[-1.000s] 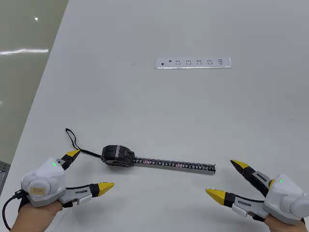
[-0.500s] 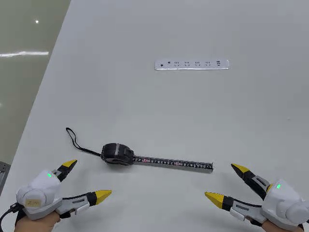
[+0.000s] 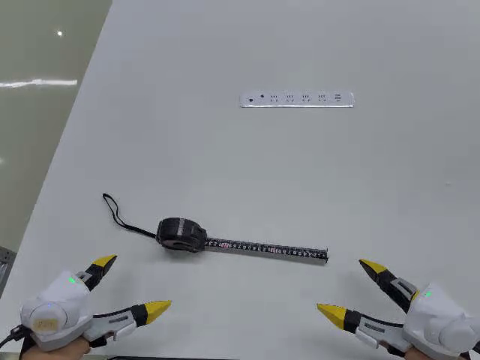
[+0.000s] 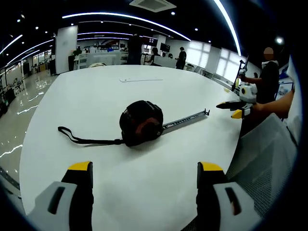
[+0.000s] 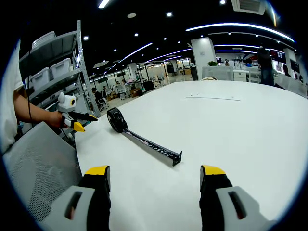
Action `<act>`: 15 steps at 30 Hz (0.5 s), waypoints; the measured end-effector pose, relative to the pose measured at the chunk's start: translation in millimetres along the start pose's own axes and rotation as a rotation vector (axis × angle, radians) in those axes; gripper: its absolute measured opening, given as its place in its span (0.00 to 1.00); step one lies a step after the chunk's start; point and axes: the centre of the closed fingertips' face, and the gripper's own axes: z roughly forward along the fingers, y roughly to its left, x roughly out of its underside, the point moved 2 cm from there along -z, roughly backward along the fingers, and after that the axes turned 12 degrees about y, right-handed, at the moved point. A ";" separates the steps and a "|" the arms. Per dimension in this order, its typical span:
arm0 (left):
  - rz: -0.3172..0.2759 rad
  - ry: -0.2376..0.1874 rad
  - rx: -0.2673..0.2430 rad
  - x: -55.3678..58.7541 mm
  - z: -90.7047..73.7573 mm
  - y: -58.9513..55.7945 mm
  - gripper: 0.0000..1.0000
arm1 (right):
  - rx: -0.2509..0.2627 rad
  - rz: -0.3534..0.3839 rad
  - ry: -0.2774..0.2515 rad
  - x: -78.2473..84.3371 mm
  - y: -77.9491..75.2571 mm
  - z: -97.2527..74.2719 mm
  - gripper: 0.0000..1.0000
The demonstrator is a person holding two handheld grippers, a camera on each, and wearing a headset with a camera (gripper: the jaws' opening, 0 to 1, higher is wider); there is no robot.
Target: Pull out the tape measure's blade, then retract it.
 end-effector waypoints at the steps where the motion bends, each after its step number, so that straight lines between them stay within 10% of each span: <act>1: 0.000 -0.003 -0.001 -0.1 -0.9 -0.6 0.88 | 0.000 -0.002 -0.002 -0.1 0.8 -0.6 0.77; 15: 0.001 -0.001 -0.010 5.1 -3.5 -4.9 0.87 | 0.009 -0.011 -0.001 0.9 6.1 -1.2 0.76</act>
